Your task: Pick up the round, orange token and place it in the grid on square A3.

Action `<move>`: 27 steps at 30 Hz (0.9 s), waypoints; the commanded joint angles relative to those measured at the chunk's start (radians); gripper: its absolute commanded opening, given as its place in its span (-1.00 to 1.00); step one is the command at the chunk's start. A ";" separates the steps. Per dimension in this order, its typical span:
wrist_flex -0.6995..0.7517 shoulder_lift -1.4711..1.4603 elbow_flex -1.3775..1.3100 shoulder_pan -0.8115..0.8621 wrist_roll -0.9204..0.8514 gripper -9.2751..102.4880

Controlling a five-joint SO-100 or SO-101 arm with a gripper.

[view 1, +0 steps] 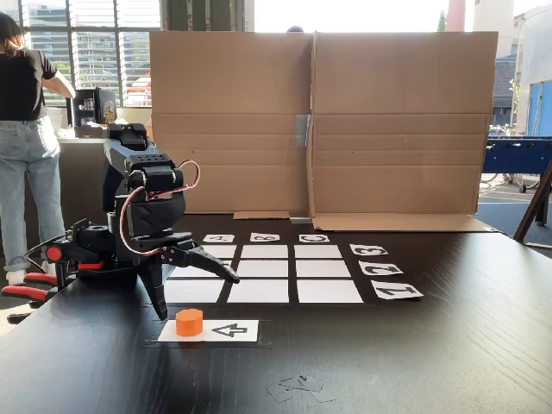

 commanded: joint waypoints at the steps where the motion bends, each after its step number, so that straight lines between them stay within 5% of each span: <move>1: -0.014 0.002 -0.035 -0.023 -0.009 0.40; 16: -0.052 -0.038 -0.035 -0.021 -0.009 0.39; 19: -0.078 -0.044 -0.035 -0.018 -0.009 0.10; 22: -0.123 -0.048 -0.035 -0.025 -0.009 -0.72; 27: -0.147 -0.054 -0.035 -0.018 -0.012 -0.83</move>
